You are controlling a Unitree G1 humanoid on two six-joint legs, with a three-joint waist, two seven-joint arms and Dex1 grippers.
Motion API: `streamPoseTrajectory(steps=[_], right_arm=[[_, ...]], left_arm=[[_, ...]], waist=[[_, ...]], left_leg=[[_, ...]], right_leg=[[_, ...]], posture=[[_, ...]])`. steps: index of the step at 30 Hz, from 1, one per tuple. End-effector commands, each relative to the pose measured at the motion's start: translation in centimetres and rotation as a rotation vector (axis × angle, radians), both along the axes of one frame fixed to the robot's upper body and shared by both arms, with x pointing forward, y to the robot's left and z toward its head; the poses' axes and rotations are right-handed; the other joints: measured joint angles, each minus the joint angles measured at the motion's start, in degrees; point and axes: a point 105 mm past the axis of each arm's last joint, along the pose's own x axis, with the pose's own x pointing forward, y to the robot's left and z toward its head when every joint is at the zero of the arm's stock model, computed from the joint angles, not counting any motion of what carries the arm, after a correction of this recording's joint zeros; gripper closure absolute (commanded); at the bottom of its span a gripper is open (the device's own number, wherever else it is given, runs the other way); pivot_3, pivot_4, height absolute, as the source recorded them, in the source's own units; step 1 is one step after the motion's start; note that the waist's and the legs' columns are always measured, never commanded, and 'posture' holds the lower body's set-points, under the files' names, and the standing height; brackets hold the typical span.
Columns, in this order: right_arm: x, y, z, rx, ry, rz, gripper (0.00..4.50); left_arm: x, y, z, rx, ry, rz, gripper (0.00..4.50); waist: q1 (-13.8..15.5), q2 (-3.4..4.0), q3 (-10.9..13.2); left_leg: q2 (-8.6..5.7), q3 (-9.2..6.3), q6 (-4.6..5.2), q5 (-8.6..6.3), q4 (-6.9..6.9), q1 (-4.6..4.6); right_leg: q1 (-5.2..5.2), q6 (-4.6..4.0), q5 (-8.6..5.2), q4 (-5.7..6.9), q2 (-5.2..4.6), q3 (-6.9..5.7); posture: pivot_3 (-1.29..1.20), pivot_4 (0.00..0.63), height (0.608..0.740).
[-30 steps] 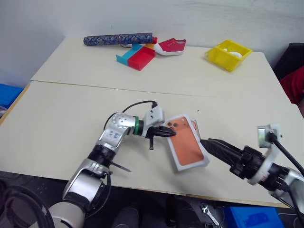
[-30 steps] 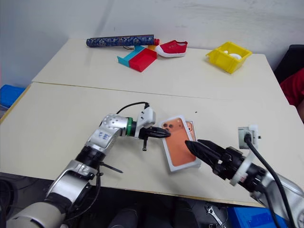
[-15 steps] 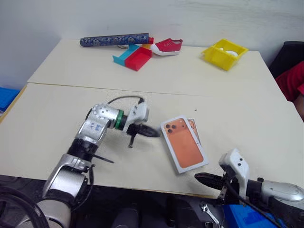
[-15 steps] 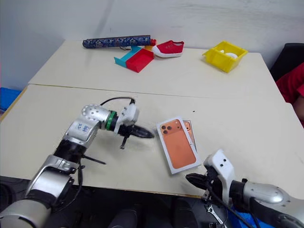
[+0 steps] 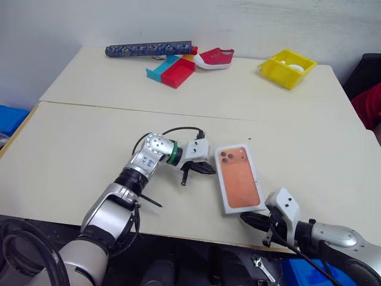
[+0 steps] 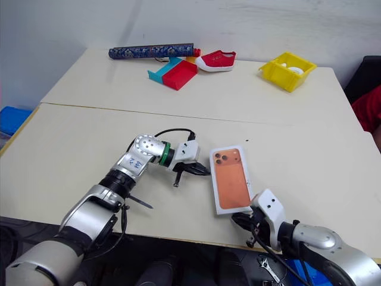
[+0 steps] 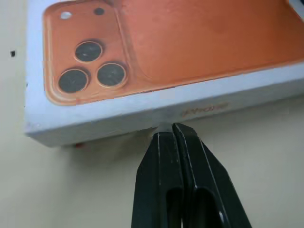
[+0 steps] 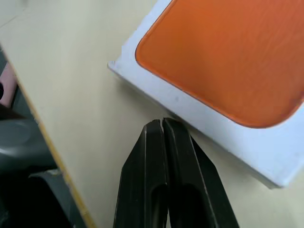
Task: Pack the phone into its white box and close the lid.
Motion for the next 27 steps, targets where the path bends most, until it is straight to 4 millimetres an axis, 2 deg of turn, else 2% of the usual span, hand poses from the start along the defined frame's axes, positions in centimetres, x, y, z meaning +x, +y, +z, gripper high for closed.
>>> streamPoseTrajectory(steps=[1,5,9,12,16,18,21,25,27], right_arm=[[0.7,0.1,0.9,0.029,-0.038,-0.025,4.44],[0.9,0.3,1.3,0.043,-0.039,-0.029,4.44],[0.0,1.4,2.6,0.093,-0.030,0.042,4.44],[-0.2,2.1,5.2,0.204,-0.061,0.067,4.44],[1.4,1.5,7.2,0.248,-0.113,0.003,4.44],[2.7,0.7,7.0,0.198,-0.135,-0.060,4.44],[4.1,-0.3,5.4,0.100,-0.131,-0.137,4.44],[4.4,-0.8,2.2,-0.031,-0.089,-0.167,4.44],[4.3,-0.9,1.1,-0.050,-0.068,-0.181,4.44]], left_arm=[[1.2,-0.4,1.4,-0.035,-0.050,0.045,4.50],[1.3,-0.1,1.1,-0.016,-0.049,0.042,4.50],[0.1,0.4,1.4,-0.042,0.028,-0.035,4.50],[-1.3,0.2,3.1,-0.119,0.161,-0.100,4.50],[-0.8,-1.4,4.9,-0.215,0.248,-0.038,4.50],[-0.1,-2.4,4.4,-0.215,0.249,0.028,4.50],[0.9,-3.3,2.0,-0.126,0.215,0.127,4.50],[1.2,-2.9,-1.2,0.032,0.123,0.154,4.50],[1.3,-2.5,-2.1,0.071,0.093,0.162,4.50]], waist=[[0.0,0.00,0.0],[0.0,0.00,0.0],[0.0,0.00,0.0],[-0.1,0.01,0.0],[0.0,0.00,0.0],[0.2,0.00,0.0],[0.2,-0.01,0.0],[0.1,-0.03,0.0],[0.1,-0.06,-0.1]], left_leg=[[0.00,0.02,0.00,0.00,0.00,0.00],[-0.01,0.08,0.01,0.01,0.00,0.03],[-0.01,0.09,0.02,0.00,0.00,-0.01],[0.00,0.10,0.02,0.00,0.00,-0.02],[0.01,0.09,0.04,0.00,0.03,0.00],[0.00,0.08,0.05,0.00,0.03,-0.01],[-0.02,0.08,0.09,-0.03,0.03,-0.02],[-0.04,0.27,0.13,-0.05,0.03,-0.04],[-0.04,0.42,0.14,-0.05,0.03,0.05]], right_leg=[[-0.02,0.00,0.00,0.03,0.00,0.00],[-0.04,0.01,0.01,0.13,-0.01,0.01],[-0.09,0.01,0.01,0.14,-0.02,0.02],[-0.10,0.01,0.01,0.14,-0.03,0.04],[-0.08,0.01,0.02,0.16,-0.06,0.17],[-0.08,0.02,0.02,0.16,-0.07,0.20],[-0.08,0.02,0.02,0.14,-0.06,0.18],[-0.17,0.03,0.03,0.15,0.00,0.10],[-0.14,0.08,0.05,0.16,-0.03,0.14]], posture=[[0.00,0.150,0.740],[0.00,0.150,0.740],[0.00,0.150,0.740],[0.00,0.150,0.740],[0.00,0.150,0.740],[0.00,0.150,0.740],[0.00,0.150,0.740],[0.00,0.150,0.740],[0.00,0.150,0.740]])
